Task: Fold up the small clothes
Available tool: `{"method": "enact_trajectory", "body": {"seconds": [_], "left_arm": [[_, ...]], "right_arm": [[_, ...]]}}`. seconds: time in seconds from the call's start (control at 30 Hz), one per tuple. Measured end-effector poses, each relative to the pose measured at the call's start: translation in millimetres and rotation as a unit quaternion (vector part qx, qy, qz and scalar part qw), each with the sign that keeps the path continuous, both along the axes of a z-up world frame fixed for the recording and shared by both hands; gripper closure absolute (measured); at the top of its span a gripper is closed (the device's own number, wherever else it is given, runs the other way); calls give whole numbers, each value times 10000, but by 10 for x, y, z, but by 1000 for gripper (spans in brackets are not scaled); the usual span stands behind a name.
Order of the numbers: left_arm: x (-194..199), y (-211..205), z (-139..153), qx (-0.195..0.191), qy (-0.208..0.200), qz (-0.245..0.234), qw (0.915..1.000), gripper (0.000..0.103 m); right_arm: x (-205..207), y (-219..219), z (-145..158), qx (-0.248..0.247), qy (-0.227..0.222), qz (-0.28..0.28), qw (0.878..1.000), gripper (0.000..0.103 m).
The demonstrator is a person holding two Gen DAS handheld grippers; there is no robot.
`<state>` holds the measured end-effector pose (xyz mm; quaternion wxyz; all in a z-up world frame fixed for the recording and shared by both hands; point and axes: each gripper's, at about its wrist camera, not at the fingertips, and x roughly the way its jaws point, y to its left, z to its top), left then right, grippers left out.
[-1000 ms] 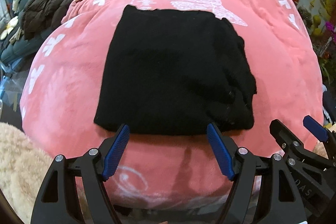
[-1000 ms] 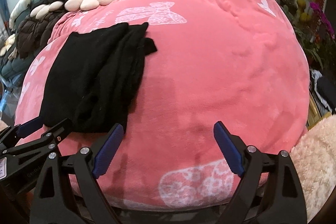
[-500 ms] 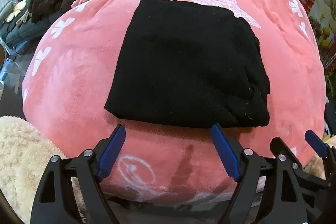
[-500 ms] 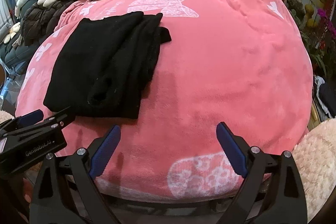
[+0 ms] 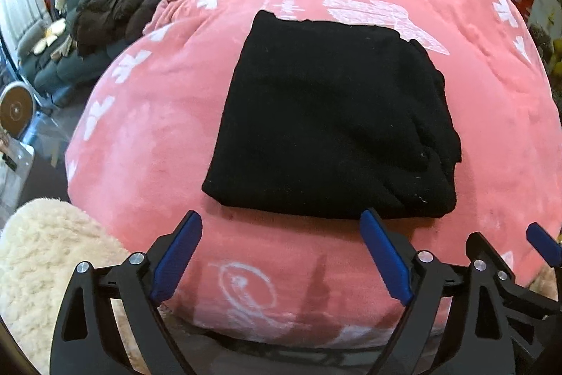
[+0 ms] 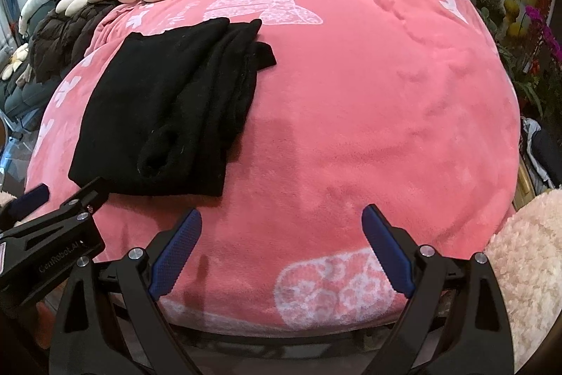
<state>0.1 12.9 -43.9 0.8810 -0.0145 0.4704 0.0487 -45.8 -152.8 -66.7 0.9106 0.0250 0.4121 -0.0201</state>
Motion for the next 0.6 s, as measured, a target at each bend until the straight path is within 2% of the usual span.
{"method": "enact_trajectory", "body": {"seconds": [0.07, 0.3, 0.43, 0.6], "left_arm": [[0, 15, -7, -147, 12, -101, 9998, 15], [-13, -31, 9, 23, -111, -212, 9997, 19], [-8, -5, -7, -201, -7, -248, 9995, 24], [-26, -12, 4, -118, -55, -198, 9997, 23]], "right_arm": [[-6, -17, 3, 33, 18, -26, 10000, 13], [-11, -27, 15, -40, -16, -18, 10000, 13], [-20, -24, 20, -54, -22, -16, 10000, 13], [-41, 5, 30, -112, -40, 7, 9999, 13]]}}
